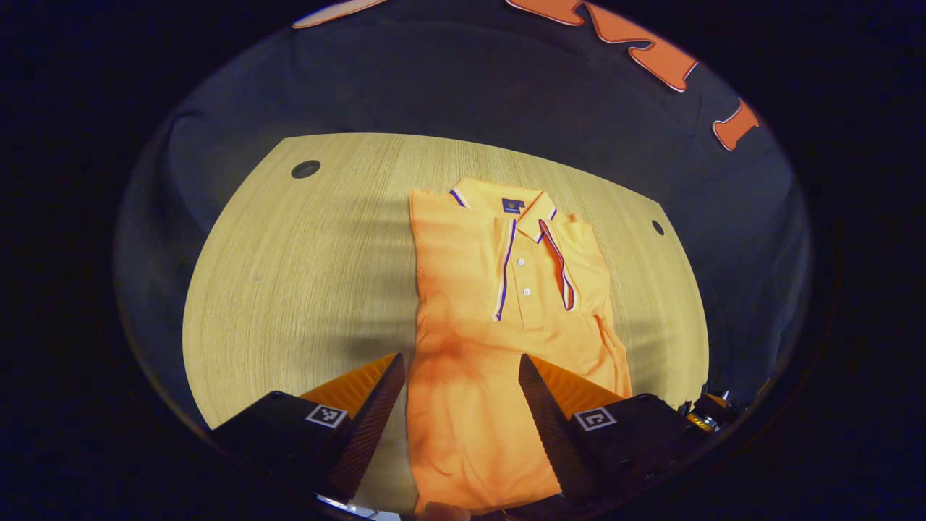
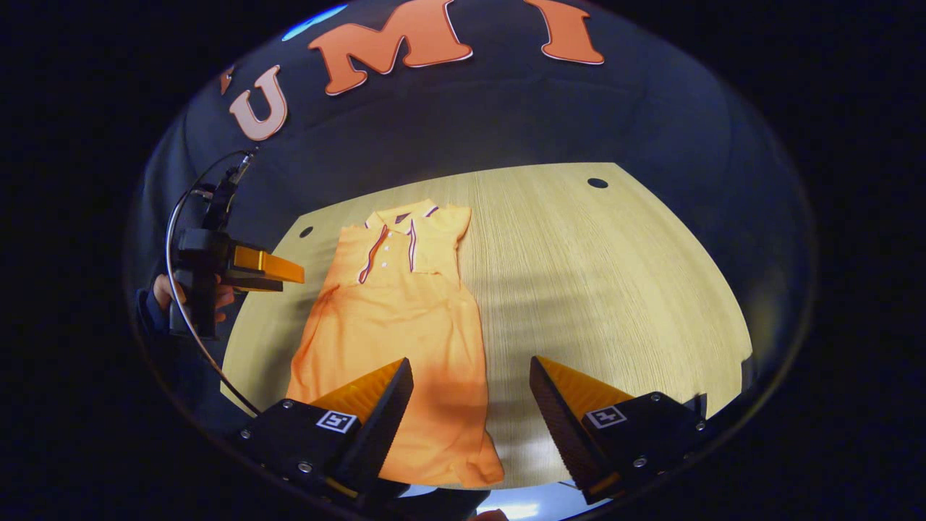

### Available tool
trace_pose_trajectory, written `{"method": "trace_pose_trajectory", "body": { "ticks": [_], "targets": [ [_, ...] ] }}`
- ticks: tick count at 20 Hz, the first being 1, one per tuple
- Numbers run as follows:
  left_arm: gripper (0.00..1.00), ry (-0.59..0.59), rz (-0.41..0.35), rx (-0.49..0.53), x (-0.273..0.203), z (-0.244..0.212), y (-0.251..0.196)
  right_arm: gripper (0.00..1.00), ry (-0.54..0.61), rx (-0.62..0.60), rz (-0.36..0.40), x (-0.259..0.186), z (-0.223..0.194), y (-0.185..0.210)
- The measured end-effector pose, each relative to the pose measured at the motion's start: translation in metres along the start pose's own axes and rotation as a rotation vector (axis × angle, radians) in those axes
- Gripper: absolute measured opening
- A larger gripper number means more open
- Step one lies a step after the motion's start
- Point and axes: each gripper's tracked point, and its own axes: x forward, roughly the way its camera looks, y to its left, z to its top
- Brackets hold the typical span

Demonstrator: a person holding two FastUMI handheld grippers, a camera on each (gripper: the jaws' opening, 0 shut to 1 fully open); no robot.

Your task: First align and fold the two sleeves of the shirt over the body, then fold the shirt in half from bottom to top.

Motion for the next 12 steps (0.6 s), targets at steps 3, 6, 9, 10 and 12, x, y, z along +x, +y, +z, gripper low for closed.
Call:
{"method": "trace_pose_trajectory", "body": {
  "ticks": [3, 6, 9, 10, 12],
  "targets": [
    [0.98, 0.033, -0.005, -0.013, -0.015, -0.038, -0.005, 0.99, 0.044, -0.025, 0.028, 0.002, -0.019, 0.0],
    [0.98, 0.075, 0.013, -0.012, -0.025, -0.083, 0.0, 0.99, 0.09, -0.041, 0.053, 0.003, -0.042, -0.001],
    [0.98, 0.112, 0.037, -0.019, -0.031, -0.124, 0.004, 0.99, 0.127, -0.061, 0.076, 0.004, -0.062, 0.001],
    [0.98, 0.12, 0.045, -0.017, -0.035, -0.136, 0.006, 0.99, 0.138, -0.07, 0.081, 0.005, -0.067, 0.001],
    [0.98, 0.128, 0.072, -0.004, -0.039, -0.157, 0.012, 0.99, 0.156, -0.097, 0.087, 0.004, -0.077, 0.001]
  ]
}}
